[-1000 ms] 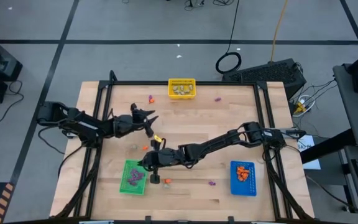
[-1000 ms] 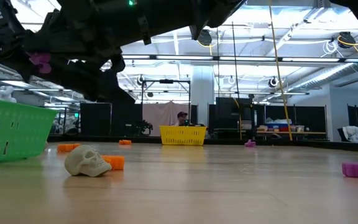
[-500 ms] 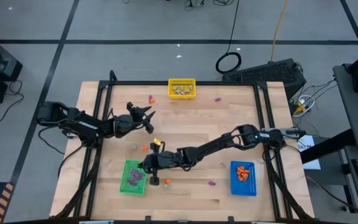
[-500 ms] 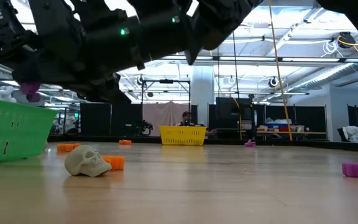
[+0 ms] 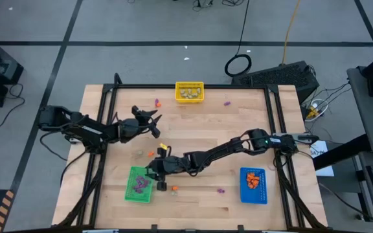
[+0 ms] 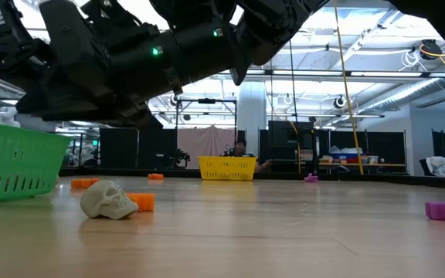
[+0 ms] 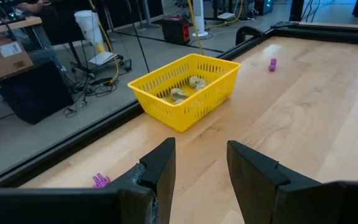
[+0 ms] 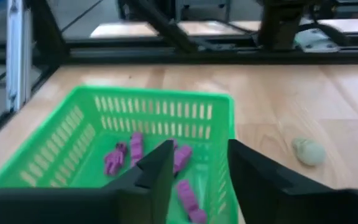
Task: Sort Halloween decoration
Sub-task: Put the orange skeleton toy into the blue bin
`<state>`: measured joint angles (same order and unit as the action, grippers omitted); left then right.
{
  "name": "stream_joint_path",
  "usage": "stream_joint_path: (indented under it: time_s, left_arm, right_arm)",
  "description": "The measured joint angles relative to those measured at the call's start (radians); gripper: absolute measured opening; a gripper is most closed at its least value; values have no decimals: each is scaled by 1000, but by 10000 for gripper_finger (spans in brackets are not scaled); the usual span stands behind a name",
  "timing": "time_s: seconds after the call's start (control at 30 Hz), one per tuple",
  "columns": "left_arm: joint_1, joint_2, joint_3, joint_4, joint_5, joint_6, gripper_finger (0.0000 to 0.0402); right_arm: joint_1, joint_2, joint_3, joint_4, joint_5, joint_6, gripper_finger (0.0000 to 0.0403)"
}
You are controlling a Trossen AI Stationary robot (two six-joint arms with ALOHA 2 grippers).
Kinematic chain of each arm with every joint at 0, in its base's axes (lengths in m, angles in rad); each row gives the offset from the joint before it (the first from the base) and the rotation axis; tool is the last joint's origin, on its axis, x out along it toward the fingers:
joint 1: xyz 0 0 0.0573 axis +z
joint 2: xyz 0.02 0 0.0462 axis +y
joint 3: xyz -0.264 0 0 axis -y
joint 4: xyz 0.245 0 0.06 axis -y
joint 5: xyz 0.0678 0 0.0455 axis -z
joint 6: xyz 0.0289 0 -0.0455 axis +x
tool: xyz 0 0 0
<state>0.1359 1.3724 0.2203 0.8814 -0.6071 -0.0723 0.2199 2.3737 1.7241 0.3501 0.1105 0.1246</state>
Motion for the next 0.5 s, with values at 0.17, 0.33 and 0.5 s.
stream_joint_path:
  time_s: [0.17, 0.33, 0.5]
  left_arm:
    - [14, 0, 0, -1, 6, 0, 143]
    - [17, 0, 0, -5, 10, 1, 143]
    - [17, 0, 0, -10, 30, 2, 143]
  right_arm:
    - [-15, -36, 0, -81, -46, -48, 154]
    - [-28, -143, -4, -249, -54, -119, 96]
    - [-35, -244, -118, -239, 38, -214, 13]
